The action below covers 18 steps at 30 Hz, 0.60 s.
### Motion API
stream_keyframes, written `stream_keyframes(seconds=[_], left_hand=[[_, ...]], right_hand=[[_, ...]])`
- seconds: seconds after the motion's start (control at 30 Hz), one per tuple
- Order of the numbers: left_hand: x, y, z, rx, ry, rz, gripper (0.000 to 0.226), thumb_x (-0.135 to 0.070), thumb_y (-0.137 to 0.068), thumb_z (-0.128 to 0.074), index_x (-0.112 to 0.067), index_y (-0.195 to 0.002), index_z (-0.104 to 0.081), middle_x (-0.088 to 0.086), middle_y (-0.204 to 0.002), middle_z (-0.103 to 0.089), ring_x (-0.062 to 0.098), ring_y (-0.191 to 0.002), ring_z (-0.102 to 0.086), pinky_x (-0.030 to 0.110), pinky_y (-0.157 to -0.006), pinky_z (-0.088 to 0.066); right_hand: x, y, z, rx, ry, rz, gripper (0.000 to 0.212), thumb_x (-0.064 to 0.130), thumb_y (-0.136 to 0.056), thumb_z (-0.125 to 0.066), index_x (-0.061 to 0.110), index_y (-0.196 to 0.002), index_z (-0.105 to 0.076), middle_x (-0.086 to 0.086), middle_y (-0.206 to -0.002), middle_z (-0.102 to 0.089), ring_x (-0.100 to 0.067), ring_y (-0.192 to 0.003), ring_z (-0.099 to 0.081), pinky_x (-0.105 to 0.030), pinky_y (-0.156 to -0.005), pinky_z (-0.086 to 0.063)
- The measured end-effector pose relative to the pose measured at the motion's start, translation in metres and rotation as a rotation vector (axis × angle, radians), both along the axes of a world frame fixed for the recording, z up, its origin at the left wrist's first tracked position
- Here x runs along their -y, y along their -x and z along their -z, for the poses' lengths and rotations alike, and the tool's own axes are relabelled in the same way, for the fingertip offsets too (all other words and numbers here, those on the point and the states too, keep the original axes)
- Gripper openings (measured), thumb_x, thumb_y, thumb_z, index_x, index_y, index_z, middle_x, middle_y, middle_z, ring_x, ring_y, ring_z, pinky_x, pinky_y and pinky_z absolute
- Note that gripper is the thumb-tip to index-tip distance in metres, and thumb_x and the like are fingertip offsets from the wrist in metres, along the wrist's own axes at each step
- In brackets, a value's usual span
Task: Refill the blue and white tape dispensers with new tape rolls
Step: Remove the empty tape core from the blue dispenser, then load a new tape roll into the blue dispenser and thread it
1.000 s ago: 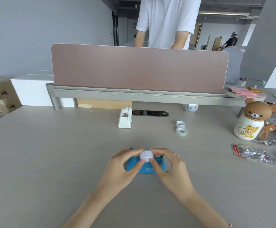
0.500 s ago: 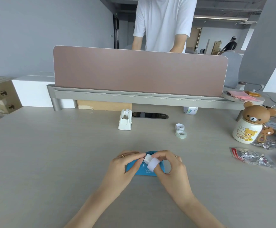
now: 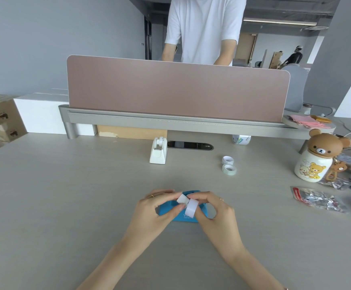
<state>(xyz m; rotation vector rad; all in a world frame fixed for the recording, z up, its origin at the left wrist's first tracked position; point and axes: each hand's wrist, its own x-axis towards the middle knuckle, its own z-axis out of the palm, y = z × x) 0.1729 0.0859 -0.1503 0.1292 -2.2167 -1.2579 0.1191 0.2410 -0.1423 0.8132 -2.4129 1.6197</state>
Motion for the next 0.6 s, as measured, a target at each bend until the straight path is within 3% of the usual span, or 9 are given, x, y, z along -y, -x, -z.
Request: stream_keyframes(seconds=[0.1,0.2,0.4,0.5,0.6], left_hand=[[-0.001,0.0,-0.001,-0.002,0.018,-0.005,0.032,-0.017,-0.075,-0.079,-0.04,-0.095,-0.071,-0.048,-0.098,-0.059,-0.014,-0.107,-0.055,-0.001,-0.086,-0.037],[-0.001,-0.001,0.001,-0.018,0.033,-0.017,0.034,-0.015,-0.074,-0.078,-0.039,-0.098,-0.072,-0.027,-0.096,-0.07,-0.011,-0.106,-0.057,0.002,-0.088,-0.04],[-0.001,-0.001,-0.001,-0.062,0.068,-0.072,0.033,-0.01,-0.071,-0.079,-0.028,-0.098,-0.075,-0.02,-0.096,-0.064,-0.006,-0.104,-0.057,-0.001,-0.083,-0.037],[0.001,-0.003,-0.003,-0.082,0.041,-0.098,0.031,-0.01,-0.073,-0.077,-0.029,-0.097,-0.073,-0.021,-0.096,-0.064,-0.004,-0.103,-0.057,0.0,-0.084,-0.037],[0.004,-0.003,-0.003,-0.081,-0.017,-0.13,0.028,-0.014,-0.076,-0.074,-0.032,-0.097,-0.071,-0.023,-0.096,-0.067,-0.007,-0.105,-0.056,-0.002,-0.086,-0.034]], right_hand=[[0.0,0.0,0.0,0.002,0.002,-0.003,0.034,-0.002,-0.079,-0.061,0.03,-0.087,-0.069,0.024,-0.093,-0.068,-0.009,-0.093,-0.061,-0.009,-0.078,-0.044],[0.0,0.001,-0.001,0.02,0.015,-0.015,0.032,-0.001,-0.079,-0.062,0.028,-0.088,-0.07,0.023,-0.09,-0.069,-0.008,-0.091,-0.063,-0.013,-0.079,-0.046],[0.0,0.0,-0.004,0.12,0.097,-0.059,0.031,-0.001,-0.083,-0.06,0.025,-0.09,-0.073,0.021,-0.089,-0.072,0.0,-0.086,-0.063,-0.005,-0.073,-0.044],[-0.007,0.013,-0.009,0.088,0.141,0.012,0.032,0.003,-0.087,-0.055,0.029,-0.095,-0.072,0.016,-0.085,-0.072,-0.001,-0.079,-0.061,-0.004,-0.069,-0.043],[-0.023,0.039,-0.009,0.013,0.054,0.16,0.025,0.012,-0.091,-0.054,0.028,-0.104,-0.069,0.016,-0.085,-0.069,0.004,-0.076,-0.058,0.0,-0.067,-0.04]])
